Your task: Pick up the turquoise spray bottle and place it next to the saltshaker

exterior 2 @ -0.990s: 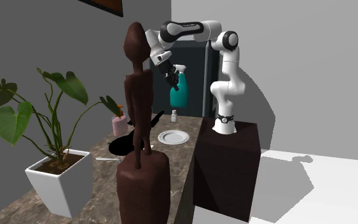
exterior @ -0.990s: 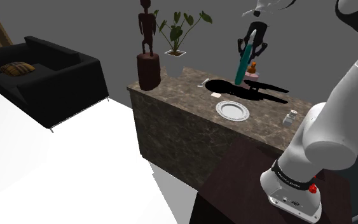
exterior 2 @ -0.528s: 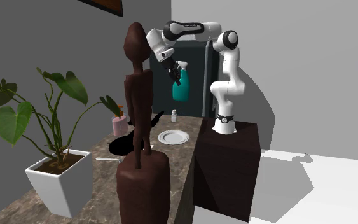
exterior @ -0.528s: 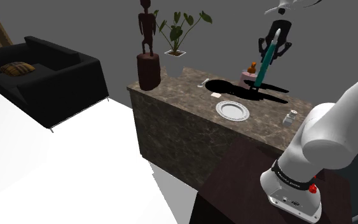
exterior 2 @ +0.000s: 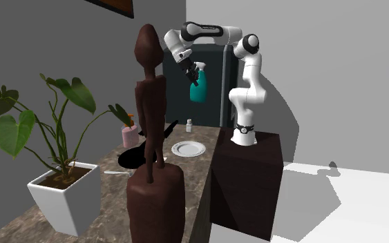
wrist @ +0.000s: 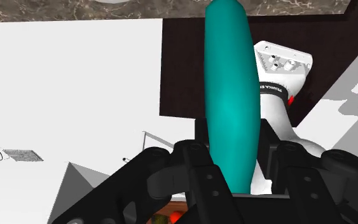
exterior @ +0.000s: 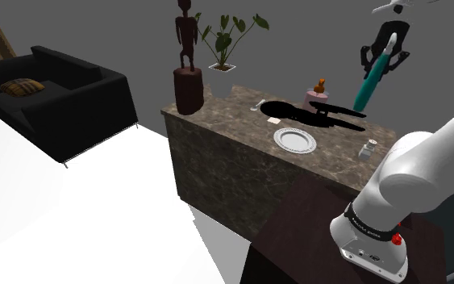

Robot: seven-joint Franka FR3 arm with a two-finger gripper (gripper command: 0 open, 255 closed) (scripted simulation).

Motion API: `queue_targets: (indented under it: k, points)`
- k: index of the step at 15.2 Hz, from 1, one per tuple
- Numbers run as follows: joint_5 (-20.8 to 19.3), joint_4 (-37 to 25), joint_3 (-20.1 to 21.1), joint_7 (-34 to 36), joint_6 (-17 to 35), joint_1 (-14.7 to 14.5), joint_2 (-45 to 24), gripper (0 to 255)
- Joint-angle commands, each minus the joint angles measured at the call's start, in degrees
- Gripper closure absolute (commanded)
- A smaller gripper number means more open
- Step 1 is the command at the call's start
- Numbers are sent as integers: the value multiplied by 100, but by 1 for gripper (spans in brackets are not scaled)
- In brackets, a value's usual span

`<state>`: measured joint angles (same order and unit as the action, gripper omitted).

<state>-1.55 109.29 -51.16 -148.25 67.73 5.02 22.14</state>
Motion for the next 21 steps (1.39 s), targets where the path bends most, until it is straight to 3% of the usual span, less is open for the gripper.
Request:
queue_targets:
  k: [1,9,16,21]
  points:
    - [-222,-49,-67,-158,-190,120,171,255]
    - [-1042,-522,-522,-997,-900,430,550,255]
    - [-1836,-1350,-1314,-2124,-1487,384,571,255]
    - [-1917,-863,-1269,-2016,-1139,501,751,255]
